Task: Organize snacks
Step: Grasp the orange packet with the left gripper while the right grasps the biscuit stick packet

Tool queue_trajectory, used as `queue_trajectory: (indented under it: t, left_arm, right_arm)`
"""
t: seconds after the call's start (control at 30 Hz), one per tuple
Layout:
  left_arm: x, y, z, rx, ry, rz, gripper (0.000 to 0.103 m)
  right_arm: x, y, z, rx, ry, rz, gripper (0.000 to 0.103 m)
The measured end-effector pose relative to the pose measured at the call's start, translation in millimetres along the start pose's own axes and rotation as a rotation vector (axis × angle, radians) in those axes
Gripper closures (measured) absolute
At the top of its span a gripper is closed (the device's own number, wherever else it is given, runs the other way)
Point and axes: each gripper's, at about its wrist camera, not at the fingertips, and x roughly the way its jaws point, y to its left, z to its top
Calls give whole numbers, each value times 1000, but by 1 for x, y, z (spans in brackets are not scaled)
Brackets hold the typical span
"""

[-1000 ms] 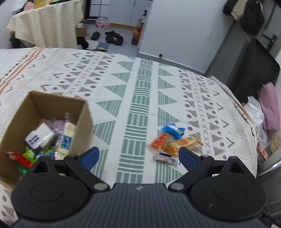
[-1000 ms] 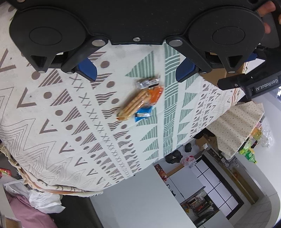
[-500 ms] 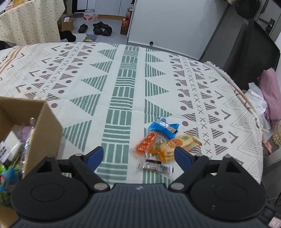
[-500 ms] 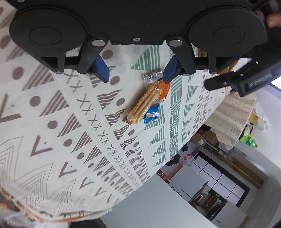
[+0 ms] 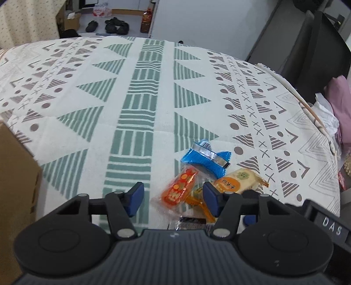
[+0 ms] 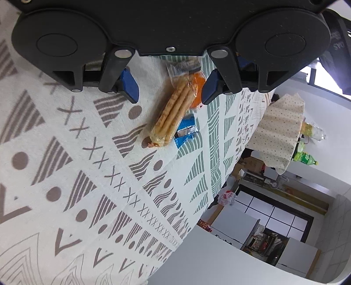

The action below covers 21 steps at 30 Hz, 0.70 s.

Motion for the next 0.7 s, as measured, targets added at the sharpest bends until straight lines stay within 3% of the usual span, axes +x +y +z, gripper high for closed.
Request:
queue_trajectory:
  t: [0.27, 0.5, 0.57, 0.7]
  left_arm:
    - [19, -1, -2, 18, 6, -11, 55]
    - [21, -6, -3, 12, 39, -56, 77]
    - [19, -9, -5, 20, 38, -51, 79]
    - [12, -10, -8, 6, 35, -49, 82]
  right_arm:
    - [13, -4, 10, 29, 2, 36, 40]
    - [18, -3, 11, 20, 12, 40, 41]
    - [19, -3, 12, 14, 15, 29, 47]
    - [21, -9, 10, 19, 14, 1, 75]
